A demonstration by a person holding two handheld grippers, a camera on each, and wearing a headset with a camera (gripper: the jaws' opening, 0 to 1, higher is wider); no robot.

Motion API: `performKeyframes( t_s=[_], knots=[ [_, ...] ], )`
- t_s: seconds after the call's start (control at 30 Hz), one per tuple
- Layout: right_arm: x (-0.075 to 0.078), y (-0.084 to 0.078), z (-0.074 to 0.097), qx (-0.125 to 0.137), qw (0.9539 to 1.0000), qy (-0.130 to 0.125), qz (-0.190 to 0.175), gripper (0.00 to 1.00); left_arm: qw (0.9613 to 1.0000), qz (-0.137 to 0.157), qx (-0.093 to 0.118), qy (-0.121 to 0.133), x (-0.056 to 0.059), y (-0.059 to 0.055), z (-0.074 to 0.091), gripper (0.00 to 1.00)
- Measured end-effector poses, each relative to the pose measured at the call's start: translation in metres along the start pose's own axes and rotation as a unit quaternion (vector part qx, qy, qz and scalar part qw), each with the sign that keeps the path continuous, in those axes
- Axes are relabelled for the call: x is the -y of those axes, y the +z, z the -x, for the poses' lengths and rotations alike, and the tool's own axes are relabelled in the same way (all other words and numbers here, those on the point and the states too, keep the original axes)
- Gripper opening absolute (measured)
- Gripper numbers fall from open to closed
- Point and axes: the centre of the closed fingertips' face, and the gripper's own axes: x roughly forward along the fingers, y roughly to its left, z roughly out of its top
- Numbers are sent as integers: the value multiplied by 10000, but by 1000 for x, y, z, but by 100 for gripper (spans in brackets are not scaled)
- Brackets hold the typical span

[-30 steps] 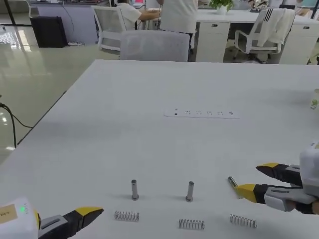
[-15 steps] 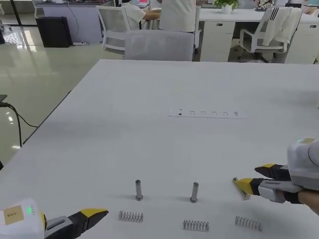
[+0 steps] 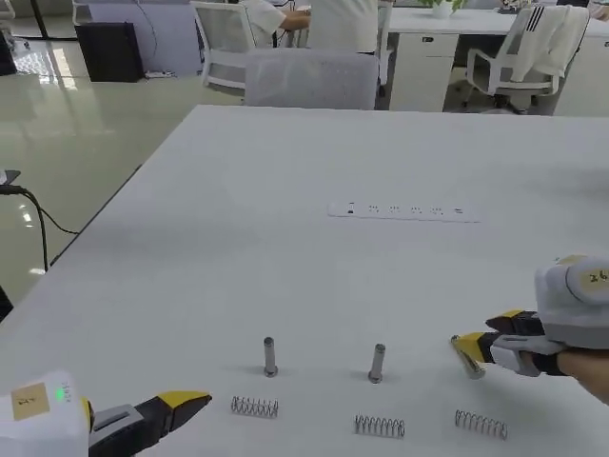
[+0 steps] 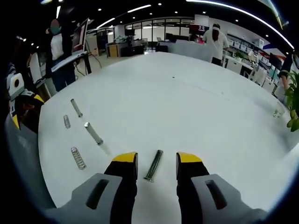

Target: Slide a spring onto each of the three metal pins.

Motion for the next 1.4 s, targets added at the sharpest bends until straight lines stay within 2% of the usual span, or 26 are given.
performKeyframes(
  t_s=[0.37,0.63,0.87,1.4],
  knots=[
    [-3,-7,-18,-330,9994,-53,52,23,10000,35,2,29,-1,0,0,67],
    [-2,-12,-26,-524,9986,-107,-48,17,10000,61,-25,35,-2,-2,0,67],
    [0,-13,-33,-644,9977,-175,-149,14,10000,81,-40,36,-3,-3,0,67],
    [2,-21,-37,-819,9963,-254,-53,10,9999,102,-31,49,-4,-3,0,66]
  ],
)
